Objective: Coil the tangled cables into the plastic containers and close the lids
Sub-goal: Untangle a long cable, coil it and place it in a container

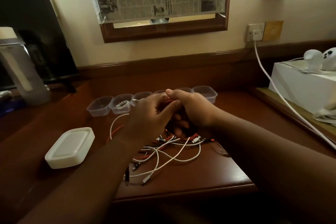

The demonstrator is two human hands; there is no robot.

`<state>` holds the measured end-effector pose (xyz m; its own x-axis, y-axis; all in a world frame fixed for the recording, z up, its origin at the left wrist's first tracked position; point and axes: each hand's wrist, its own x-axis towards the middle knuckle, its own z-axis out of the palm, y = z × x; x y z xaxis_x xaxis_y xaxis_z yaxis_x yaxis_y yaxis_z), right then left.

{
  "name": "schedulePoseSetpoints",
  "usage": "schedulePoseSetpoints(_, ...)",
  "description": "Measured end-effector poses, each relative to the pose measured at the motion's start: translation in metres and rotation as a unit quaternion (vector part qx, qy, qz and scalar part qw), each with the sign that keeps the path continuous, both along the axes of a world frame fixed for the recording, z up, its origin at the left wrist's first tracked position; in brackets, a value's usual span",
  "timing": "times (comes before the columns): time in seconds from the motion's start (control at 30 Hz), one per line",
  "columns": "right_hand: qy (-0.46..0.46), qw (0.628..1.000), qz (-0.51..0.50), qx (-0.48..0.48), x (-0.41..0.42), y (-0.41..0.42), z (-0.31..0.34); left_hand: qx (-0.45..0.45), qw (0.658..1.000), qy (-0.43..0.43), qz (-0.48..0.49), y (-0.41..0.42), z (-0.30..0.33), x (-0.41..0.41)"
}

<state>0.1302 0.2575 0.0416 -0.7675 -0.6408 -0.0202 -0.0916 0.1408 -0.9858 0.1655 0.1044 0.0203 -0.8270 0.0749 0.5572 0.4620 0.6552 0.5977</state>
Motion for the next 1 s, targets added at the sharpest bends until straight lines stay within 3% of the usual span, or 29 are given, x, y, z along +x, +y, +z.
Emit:
schedulePoseSetpoints(0.23, -0.039, 0.995, -0.009, -0.087, 0.004, -0.008, -0.012, -0.044, 0.997, 0.061, 0.005, -0.007, -0.007, -0.011)
schedulePoseSetpoints(0.47, 0.010, 0.995, -0.037, -0.087, -0.009, -0.003, -0.027, -0.119, 0.983, 0.113, 0.077, -0.003, -0.019, -0.017)
schedulePoseSetpoints(0.57, 0.058, 0.996, -0.043, -0.055, -0.016, -0.002, -0.032, -0.069, 0.992, 0.070, 0.082, -0.004, -0.025, -0.023)
schedulePoseSetpoints(0.67, 0.168, 0.983, -0.067, 0.005, -0.022, 0.002, -0.032, -0.016, 0.998, 0.003, 0.063, -0.006, -0.027, -0.027)
schedulePoseSetpoints(0.8, 0.264, 0.962, -0.051, 0.048, -0.025, 0.001, -0.033, 0.137, 0.985, -0.099, 0.032, -0.008, -0.022, -0.029)
schedulePoseSetpoints(0.9, 0.235, 0.970, -0.052, 0.042, -0.027, -0.007, -0.031, 0.254, 0.960, -0.100, 0.060, -0.002, -0.020, -0.030)
schedulePoseSetpoints(1.0, 0.080, 0.993, -0.061, -0.059, -0.026, -0.014, -0.029, 0.360, 0.920, -0.096, 0.118, 0.014, -0.024, -0.030)
